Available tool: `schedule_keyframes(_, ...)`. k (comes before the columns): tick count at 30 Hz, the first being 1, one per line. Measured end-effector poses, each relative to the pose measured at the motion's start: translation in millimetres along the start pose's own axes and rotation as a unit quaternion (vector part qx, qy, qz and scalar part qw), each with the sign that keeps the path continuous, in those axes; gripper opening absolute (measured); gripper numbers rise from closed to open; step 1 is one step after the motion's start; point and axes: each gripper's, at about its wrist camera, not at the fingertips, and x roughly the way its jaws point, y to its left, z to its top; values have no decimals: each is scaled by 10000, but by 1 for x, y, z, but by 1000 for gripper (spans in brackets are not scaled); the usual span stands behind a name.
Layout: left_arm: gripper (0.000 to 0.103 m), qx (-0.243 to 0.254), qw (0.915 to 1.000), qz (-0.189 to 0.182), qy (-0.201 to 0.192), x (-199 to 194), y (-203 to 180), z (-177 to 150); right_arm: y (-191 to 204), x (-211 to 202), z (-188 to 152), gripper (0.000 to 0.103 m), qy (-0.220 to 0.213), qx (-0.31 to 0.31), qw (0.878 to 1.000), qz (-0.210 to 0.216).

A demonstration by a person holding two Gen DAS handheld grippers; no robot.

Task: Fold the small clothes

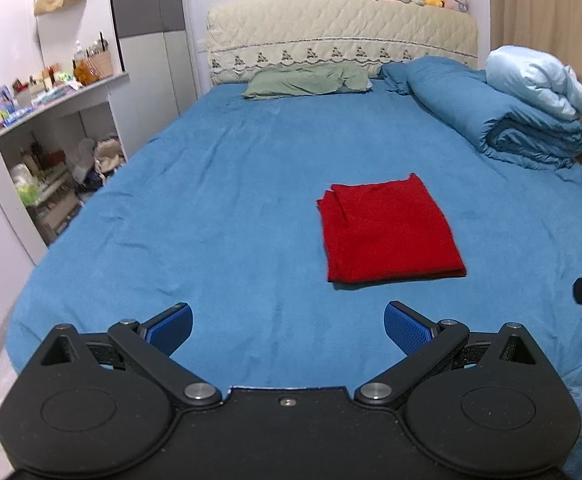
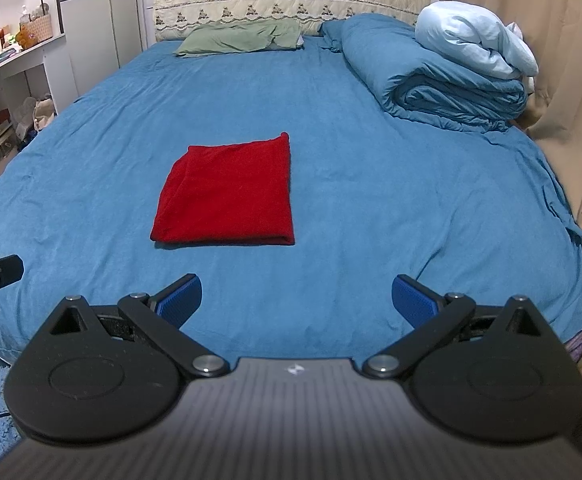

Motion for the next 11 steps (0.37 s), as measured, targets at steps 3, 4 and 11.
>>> schedule_keyframes(3,103,-38,10000,-38,-52,-1,2,-1,-1,-1,1,103,-6,23,10000,-13)
schedule_keyframes(4,103,-76,9999,-77,-45,-1,3,-2,-1,-1,1,103,-11,29,10000,-17)
schedule_keyframes(11,103,-129,9997,-180,-65,-1,6,-1,-2,-1,2,103,-18,47,10000,-16)
